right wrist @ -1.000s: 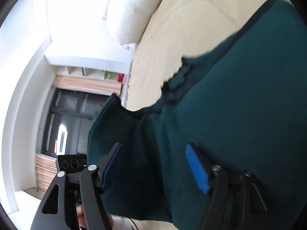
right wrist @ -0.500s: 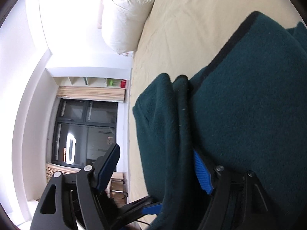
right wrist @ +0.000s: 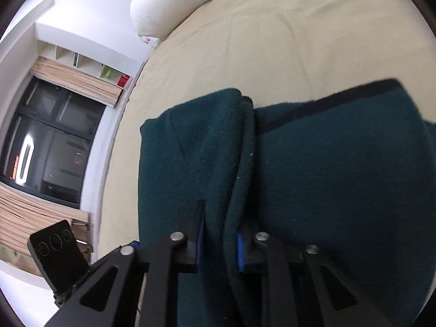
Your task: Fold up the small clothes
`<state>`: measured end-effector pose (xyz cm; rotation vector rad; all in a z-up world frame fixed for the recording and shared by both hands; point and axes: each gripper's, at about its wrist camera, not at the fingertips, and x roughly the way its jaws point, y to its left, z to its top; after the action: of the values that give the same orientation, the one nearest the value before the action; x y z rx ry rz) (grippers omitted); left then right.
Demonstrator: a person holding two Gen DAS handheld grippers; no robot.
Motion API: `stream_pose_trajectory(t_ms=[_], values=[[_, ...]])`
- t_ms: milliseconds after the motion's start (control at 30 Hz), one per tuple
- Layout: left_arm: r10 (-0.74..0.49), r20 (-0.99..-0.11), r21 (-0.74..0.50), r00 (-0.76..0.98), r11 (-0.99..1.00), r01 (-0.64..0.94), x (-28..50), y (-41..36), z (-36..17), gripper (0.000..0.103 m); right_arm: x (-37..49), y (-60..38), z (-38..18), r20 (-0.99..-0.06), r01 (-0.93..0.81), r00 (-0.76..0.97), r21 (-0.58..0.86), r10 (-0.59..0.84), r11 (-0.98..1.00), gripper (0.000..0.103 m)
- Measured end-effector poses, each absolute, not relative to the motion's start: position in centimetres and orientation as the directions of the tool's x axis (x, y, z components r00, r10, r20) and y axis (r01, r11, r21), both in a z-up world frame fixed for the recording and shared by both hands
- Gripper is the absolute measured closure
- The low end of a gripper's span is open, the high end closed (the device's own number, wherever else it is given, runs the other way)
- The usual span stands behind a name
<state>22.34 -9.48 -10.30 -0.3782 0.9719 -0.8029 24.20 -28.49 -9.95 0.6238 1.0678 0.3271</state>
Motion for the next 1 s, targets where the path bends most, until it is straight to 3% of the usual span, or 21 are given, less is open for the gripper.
stream_pose_trajectory(t_ms=[267, 1000], values=[[-0.741, -0.599, -0.578, 0.303, 0.662, 0.476, 22.2, -9.8, -9.3, 0.028, 20.8, -32.5, -7.9, -0.687, 0.088, 0.570, 0.597, 0.451, 0.797, 0.088], [-0.723, -0.637, -0.505, 0.268, 0.654, 0.564, 23.0, -11.6, -9.2, 0.028, 15.7, -39.7, -9.7, -0.678, 0.195, 0.609, 0.631, 0.412, 0.751, 0.088]])
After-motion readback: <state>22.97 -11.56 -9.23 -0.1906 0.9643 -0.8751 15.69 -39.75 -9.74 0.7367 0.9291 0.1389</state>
